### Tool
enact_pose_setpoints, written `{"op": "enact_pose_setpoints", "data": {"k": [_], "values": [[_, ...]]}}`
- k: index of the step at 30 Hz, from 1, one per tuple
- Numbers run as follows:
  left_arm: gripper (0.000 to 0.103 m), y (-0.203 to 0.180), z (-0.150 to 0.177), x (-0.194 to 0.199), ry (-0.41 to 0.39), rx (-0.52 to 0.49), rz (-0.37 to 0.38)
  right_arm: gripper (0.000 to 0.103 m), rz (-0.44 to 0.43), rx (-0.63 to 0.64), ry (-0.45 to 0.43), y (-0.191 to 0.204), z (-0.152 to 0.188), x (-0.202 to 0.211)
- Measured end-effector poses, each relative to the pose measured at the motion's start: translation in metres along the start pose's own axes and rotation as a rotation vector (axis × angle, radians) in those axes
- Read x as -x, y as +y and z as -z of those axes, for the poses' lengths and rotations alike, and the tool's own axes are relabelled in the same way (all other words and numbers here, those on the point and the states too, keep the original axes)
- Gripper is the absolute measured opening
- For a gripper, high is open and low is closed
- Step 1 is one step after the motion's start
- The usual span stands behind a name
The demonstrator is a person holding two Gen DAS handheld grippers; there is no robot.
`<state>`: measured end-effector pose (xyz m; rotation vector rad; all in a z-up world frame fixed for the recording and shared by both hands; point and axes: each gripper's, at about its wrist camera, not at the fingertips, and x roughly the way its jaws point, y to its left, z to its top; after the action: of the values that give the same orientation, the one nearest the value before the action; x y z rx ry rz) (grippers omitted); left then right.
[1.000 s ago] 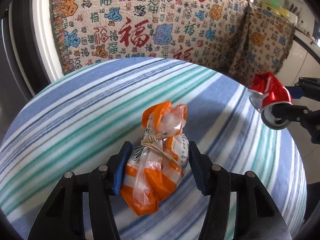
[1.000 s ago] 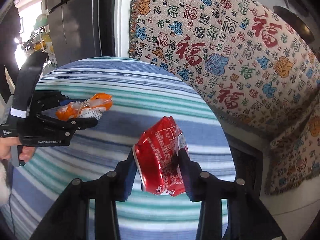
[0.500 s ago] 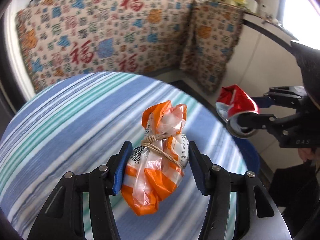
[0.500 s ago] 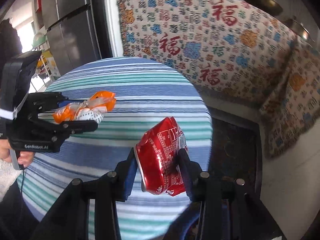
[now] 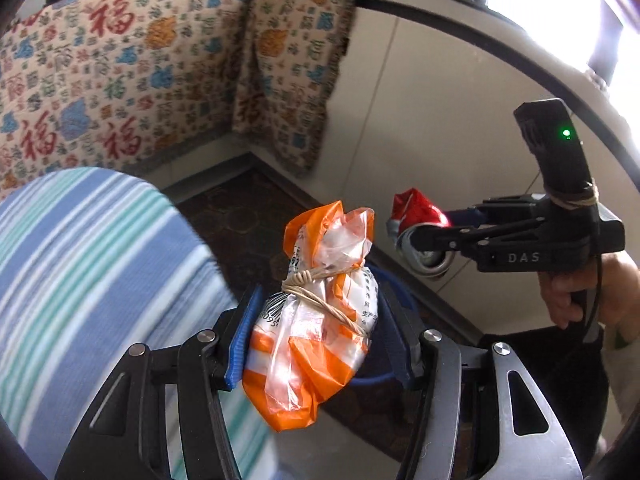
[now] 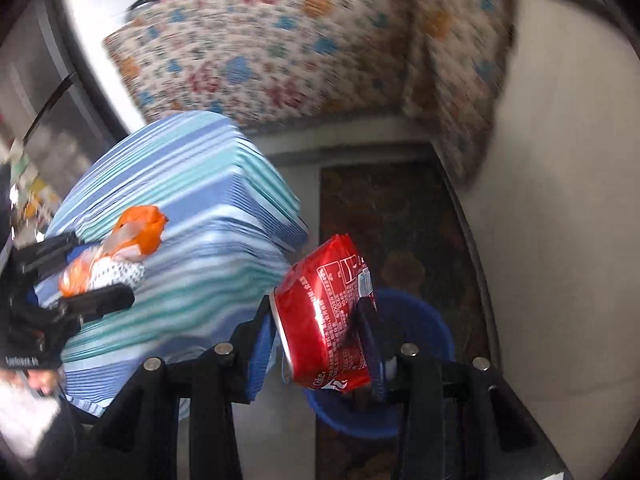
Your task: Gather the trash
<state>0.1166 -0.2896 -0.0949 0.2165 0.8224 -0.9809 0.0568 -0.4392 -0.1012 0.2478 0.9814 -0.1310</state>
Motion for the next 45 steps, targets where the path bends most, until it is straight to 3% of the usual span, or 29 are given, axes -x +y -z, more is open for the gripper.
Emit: {"op": "enact_pose_setpoints", "data": {"k": [8, 11, 12, 14, 17, 19, 22, 23, 25, 30, 38, 45], "values": [[0.058, -0.035, 0.012, -0.077, 0.082, 0.004, 0.029, 0.042, -0.028, -0.228, 0.056, -0.079, 0.035, -0.037], [0.064, -0.041, 0.02, -0.107, 0.104, 0.014, 0.036, 0.046, -0.045, -0.281, 0.062, -0.099, 0.05, -0.05], [0.075, -0.039, 0.022, -0.117, 0.115, 0.022, 0.041, 0.05, -0.053, -0.3, 0.065, -0.107, 0.053, -0.056], [0.086, -0.036, 0.027, -0.141, 0.136, 0.045, 0.049, 0.075, -0.037, -0.329, 0.072, -0.119, 0.058, -0.065], [0.086, -0.033, 0.032, -0.158, 0.156, 0.096, 0.055, 0.075, 0.008, -0.35, 0.077, -0.133, 0.065, -0.067], [0.086, -0.033, 0.033, -0.146, 0.126, 0.11, 0.053, 0.075, 0.056, -0.371, 0.032, -0.141, 0.069, -0.05], [0.089, -0.039, 0.032, -0.112, 0.055, 0.006, 0.006, 0.076, 0.111, -0.402, -0.045, -0.141, 0.071, -0.019], [0.094, -0.045, 0.033, -0.096, 0.025, -0.031, -0.006, 0.083, 0.123, -0.405, -0.069, -0.139, 0.073, -0.007], [0.102, -0.052, 0.033, -0.071, -0.006, -0.062, -0.023, 0.089, 0.161, -0.405, -0.102, -0.13, 0.081, 0.015], [0.103, -0.055, 0.041, -0.019, 0.039, -0.028, -0.094, 0.089, 0.22, -0.377, -0.149, -0.094, 0.115, 0.061], [0.103, -0.061, 0.061, 0.056, -0.068, -0.065, -0.19, 0.09, 0.386, -0.261, -0.19, -0.012, 0.165, 0.107], [0.103, -0.065, 0.069, 0.079, -0.061, -0.065, -0.214, 0.09, 0.422, -0.248, -0.218, 0.02, 0.183, 0.132]]}}
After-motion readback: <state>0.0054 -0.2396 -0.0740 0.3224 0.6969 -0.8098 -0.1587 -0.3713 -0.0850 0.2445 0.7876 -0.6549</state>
